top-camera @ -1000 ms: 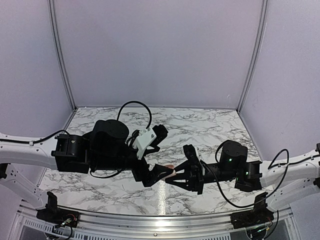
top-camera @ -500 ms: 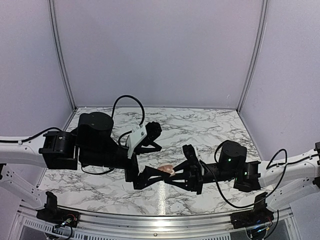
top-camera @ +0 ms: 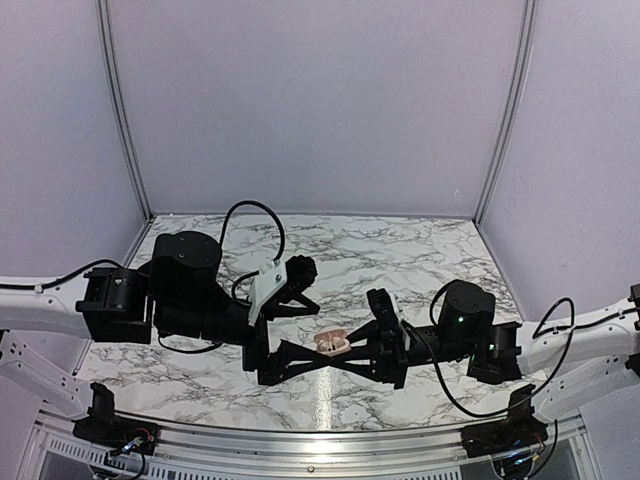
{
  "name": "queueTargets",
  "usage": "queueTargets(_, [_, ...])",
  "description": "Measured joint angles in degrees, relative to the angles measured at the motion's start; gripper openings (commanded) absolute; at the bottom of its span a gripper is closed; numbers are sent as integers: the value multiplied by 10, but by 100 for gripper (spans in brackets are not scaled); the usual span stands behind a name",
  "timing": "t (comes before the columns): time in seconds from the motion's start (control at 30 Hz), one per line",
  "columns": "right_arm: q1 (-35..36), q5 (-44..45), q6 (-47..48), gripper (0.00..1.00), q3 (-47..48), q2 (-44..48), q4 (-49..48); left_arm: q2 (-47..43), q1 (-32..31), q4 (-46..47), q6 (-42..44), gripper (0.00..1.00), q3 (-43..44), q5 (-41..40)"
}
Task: Insert the wireless bluetooth earbuds into the charging case
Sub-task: Close the charging case with the earbuds at the corner of the board.
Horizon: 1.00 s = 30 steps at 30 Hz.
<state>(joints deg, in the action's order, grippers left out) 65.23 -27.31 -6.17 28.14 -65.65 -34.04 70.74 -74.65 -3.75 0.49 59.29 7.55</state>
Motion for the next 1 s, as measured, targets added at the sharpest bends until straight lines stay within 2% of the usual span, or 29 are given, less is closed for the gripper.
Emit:
queueTargets(0.1, [0, -7, 0, 0, 0, 0, 0, 2, 0, 0, 1, 84, 0, 3])
queueTargets(0.33, [0, -11, 0, 0, 0, 0, 0, 30, 0, 0, 5, 87, 5, 28])
queueTargets(0.6, [-3, -12, -4, 0, 0, 0, 0, 43, -2, -8, 19, 82, 7, 50])
queueTargets(1.0, [-16, -49, -37, 0, -10, 0, -17, 33, -40, -4, 89, 79, 7, 9])
